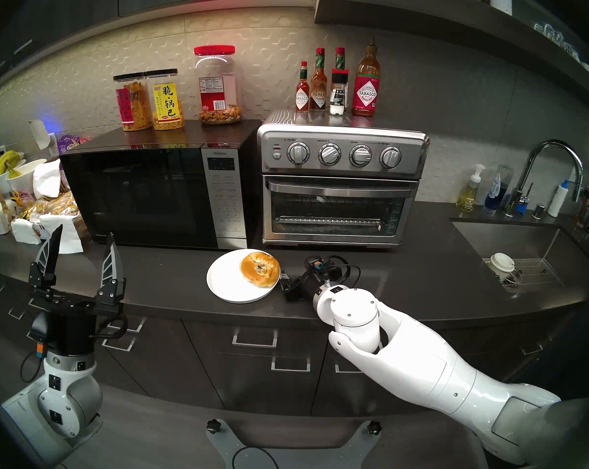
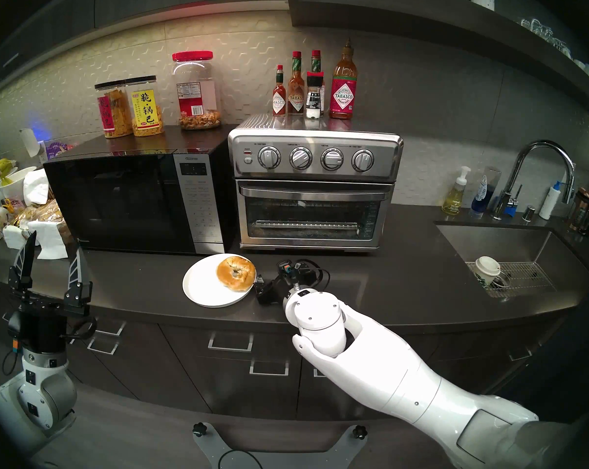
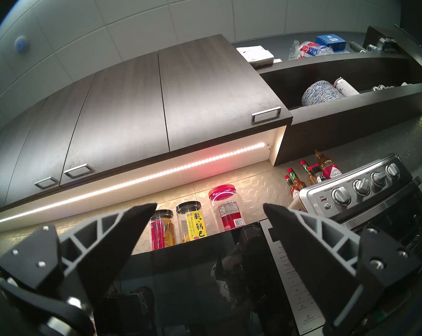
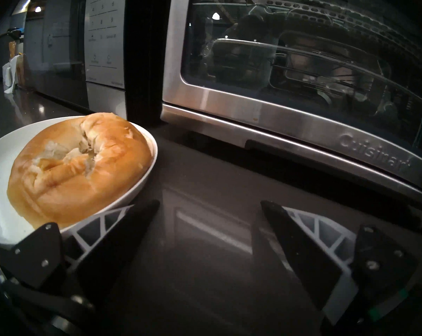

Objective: Open the oven and place the bagel inside on the rack

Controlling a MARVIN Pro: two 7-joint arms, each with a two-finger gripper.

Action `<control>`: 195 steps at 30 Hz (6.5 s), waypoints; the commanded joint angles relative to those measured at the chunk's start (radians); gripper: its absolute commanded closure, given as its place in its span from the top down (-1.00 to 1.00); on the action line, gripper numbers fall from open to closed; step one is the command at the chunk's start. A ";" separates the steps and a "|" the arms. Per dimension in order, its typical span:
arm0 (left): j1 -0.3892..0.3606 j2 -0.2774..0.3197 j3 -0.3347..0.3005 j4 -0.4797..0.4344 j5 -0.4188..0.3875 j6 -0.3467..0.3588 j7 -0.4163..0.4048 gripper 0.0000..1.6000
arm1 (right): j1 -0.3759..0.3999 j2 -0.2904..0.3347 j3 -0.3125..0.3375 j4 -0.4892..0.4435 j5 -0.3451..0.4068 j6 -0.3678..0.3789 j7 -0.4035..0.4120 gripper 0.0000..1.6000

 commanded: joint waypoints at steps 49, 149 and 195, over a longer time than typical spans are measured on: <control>-0.003 0.000 -0.005 -0.007 0.001 -0.001 0.001 1.00 | -0.031 0.010 0.001 -0.131 -0.024 -0.100 -0.067 1.00; -0.005 -0.001 -0.004 -0.007 0.002 -0.001 0.001 1.00 | -0.142 0.222 0.502 -0.050 -0.552 -0.788 0.317 1.00; -0.003 -0.001 -0.006 -0.008 0.001 -0.001 0.001 1.00 | 0.138 0.216 0.482 -0.016 -0.748 -0.407 0.762 -0.08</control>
